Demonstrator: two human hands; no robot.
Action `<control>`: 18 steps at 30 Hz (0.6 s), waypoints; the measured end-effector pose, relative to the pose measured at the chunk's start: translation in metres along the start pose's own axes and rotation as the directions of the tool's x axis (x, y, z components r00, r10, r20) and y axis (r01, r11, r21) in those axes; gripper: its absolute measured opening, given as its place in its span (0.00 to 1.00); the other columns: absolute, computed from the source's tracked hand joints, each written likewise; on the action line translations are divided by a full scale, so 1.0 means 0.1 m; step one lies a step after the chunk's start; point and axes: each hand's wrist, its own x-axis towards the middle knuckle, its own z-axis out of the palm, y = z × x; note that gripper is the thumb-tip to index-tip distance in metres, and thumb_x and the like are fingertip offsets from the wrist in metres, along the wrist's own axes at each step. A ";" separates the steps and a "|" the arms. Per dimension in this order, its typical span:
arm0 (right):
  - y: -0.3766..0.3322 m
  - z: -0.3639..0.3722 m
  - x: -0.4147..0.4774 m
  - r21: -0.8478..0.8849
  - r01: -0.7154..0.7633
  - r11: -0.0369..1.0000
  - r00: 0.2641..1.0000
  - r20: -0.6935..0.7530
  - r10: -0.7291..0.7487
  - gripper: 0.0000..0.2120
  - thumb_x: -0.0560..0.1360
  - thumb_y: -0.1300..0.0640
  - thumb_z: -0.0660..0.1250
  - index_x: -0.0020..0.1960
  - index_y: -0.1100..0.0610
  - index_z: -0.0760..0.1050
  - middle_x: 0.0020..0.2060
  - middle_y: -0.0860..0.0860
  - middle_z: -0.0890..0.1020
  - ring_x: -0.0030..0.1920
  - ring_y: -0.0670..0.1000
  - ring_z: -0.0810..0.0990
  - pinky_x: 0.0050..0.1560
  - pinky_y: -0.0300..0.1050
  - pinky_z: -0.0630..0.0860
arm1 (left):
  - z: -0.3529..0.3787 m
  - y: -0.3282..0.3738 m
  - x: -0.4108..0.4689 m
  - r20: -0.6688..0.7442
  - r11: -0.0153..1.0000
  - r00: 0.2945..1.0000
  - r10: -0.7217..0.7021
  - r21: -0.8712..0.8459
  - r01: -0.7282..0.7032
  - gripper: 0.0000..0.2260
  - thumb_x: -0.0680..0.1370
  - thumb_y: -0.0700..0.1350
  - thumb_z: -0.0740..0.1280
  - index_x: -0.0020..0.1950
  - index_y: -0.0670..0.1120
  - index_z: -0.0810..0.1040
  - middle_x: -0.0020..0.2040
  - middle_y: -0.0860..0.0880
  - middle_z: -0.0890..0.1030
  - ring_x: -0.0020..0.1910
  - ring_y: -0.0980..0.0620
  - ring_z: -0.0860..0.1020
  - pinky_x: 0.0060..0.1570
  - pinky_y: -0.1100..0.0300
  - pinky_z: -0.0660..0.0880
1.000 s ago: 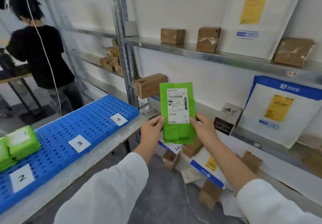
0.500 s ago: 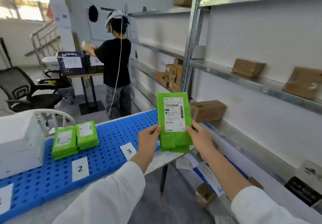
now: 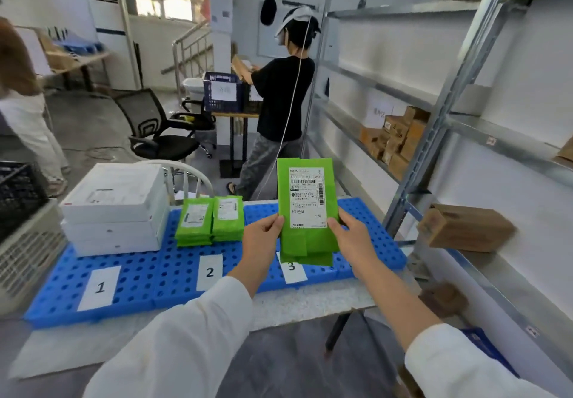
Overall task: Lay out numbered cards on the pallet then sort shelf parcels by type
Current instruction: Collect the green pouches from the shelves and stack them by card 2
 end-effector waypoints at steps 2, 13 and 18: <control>0.00 0.12 0.14 0.008 -0.007 1.000 0.999 0.041 0.006 0.18 0.81 0.59 0.60 0.70 0.51 0.71 0.57 0.44 0.78 0.55 0.45 0.76 0.53 0.37 0.74 | -0.06 -0.03 0.12 -0.047 1.000 0.999 -0.013 0.006 0.013 0.13 0.80 0.43 0.66 0.62 0.41 0.79 0.49 0.55 0.82 0.43 0.65 0.77 0.43 0.74 0.72; -0.03 0.70 1.25 0.096 0.005 0.995 0.960 0.280 -0.032 0.19 0.82 0.59 0.60 0.72 0.51 0.68 0.66 0.47 0.75 0.60 0.46 0.73 0.62 0.42 0.71 | -0.29 0.06 0.99 -0.293 0.992 0.956 0.001 0.123 0.037 0.17 0.79 0.47 0.66 0.66 0.42 0.77 0.60 0.51 0.80 0.59 0.52 0.77 0.65 0.53 0.73; 0.07 0.88 1.61 0.095 0.011 0.995 0.943 0.330 -0.042 0.19 0.81 0.59 0.60 0.71 0.50 0.69 0.64 0.46 0.76 0.59 0.45 0.73 0.62 0.41 0.70 | -0.30 -0.01 1.32 -0.350 0.992 0.937 -0.013 0.112 0.056 0.17 0.79 0.46 0.67 0.66 0.43 0.77 0.60 0.50 0.81 0.59 0.51 0.78 0.64 0.52 0.74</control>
